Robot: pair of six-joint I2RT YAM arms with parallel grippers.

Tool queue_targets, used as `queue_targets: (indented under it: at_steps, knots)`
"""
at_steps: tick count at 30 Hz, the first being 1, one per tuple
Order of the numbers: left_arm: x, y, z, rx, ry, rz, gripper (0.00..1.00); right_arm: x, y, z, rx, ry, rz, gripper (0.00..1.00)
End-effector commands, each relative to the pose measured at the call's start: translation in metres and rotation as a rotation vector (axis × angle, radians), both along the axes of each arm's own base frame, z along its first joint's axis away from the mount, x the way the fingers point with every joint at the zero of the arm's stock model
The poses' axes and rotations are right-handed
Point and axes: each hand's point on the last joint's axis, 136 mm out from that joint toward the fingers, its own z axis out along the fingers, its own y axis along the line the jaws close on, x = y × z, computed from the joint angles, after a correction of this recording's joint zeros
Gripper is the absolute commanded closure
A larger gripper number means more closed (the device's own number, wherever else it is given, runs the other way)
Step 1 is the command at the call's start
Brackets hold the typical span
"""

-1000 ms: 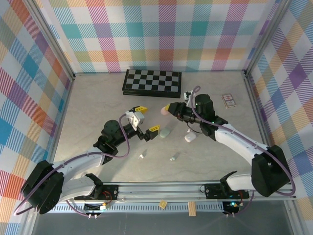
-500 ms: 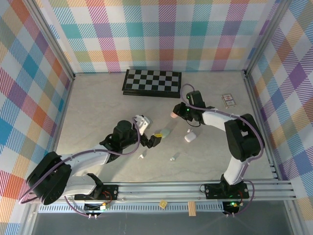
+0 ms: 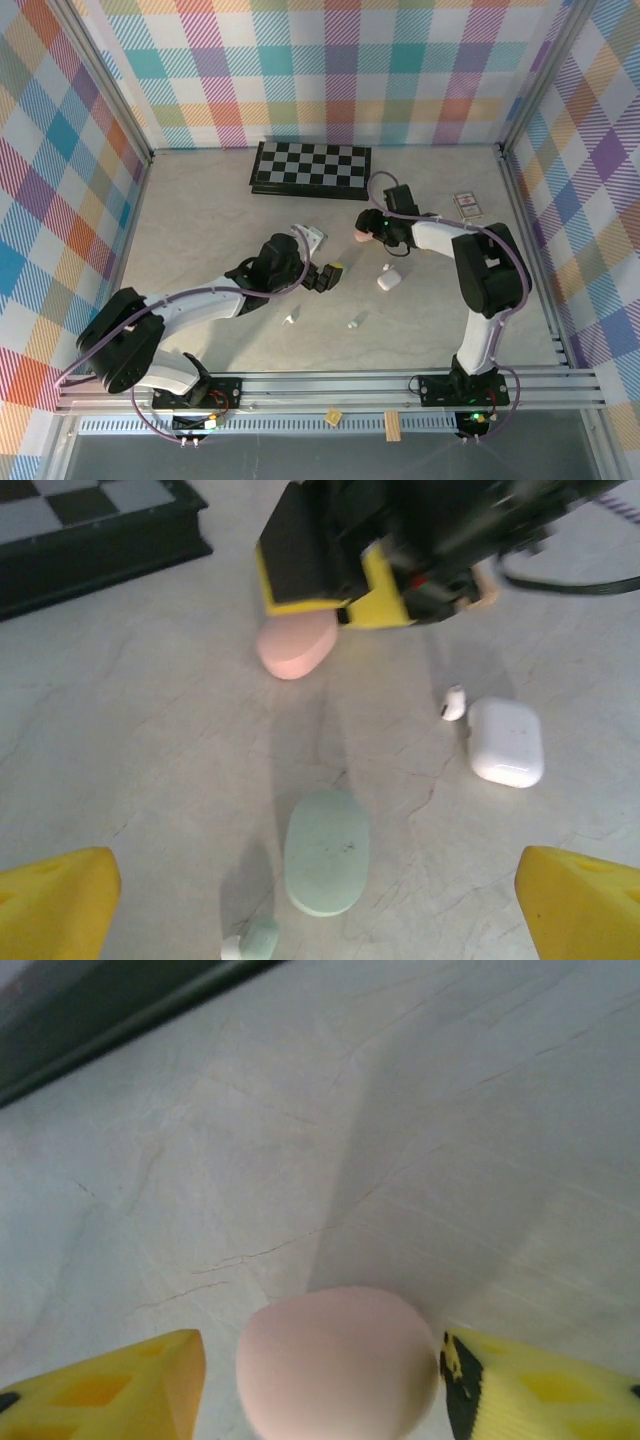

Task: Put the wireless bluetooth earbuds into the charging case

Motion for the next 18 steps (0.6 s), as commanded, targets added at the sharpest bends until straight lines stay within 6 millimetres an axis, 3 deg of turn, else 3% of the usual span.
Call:
queue_targets:
  at_steps: [1,6,14,18]
  knots:
    - [0.004,0.004,-0.011,0.118,0.110,0.093,0.00,-0.009,-0.024,0.034,-0.091,-0.088,-0.013,0.33]
    - [0.004,0.001,-0.026,0.329,0.231,0.133,0.01,-0.042,-0.050,0.059,-0.127,-0.142,-0.065,0.33]
    - [0.012,-0.014,-0.048,0.514,0.391,0.141,0.07,-0.101,-0.111,0.083,-0.181,-0.201,-0.262,0.35]
    - [0.014,-0.022,-0.068,0.593,0.448,0.106,0.15,-0.119,-0.121,0.092,-0.190,-0.224,-0.277,0.36]
